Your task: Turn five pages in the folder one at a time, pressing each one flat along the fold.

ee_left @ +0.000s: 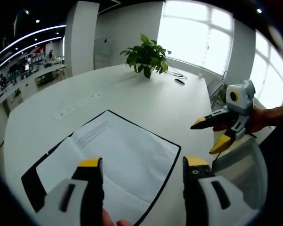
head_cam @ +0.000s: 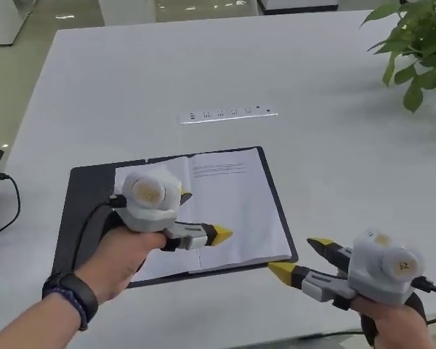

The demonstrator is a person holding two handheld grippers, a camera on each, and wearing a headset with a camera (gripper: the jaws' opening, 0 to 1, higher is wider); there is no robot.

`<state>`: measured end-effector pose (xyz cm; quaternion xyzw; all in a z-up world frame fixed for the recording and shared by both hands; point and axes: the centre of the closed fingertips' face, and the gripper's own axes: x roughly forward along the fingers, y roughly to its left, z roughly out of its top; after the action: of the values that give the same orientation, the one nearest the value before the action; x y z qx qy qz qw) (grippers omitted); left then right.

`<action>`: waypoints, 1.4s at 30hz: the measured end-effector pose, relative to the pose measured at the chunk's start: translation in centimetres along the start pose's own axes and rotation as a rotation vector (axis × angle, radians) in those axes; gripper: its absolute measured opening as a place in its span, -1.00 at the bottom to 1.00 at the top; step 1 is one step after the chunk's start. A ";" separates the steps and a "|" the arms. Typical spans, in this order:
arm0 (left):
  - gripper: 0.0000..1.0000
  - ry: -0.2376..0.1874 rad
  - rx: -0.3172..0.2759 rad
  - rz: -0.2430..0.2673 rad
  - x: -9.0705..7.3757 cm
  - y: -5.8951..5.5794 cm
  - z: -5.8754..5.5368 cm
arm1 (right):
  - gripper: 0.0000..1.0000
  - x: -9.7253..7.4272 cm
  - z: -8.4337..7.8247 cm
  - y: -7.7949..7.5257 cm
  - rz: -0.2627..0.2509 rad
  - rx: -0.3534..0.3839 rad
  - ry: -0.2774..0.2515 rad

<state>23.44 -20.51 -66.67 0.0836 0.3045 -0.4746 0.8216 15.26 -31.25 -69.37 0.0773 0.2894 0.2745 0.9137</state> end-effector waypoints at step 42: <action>0.53 0.218 0.071 -0.038 14.6 -3.9 -4.5 | 0.31 -0.7 -1.8 -2.1 -0.002 0.010 0.065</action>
<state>23.63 -31.32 -78.09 0.1580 0.3764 -0.4887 0.7711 14.76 -33.39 -71.13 0.0723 0.3205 0.2745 0.9037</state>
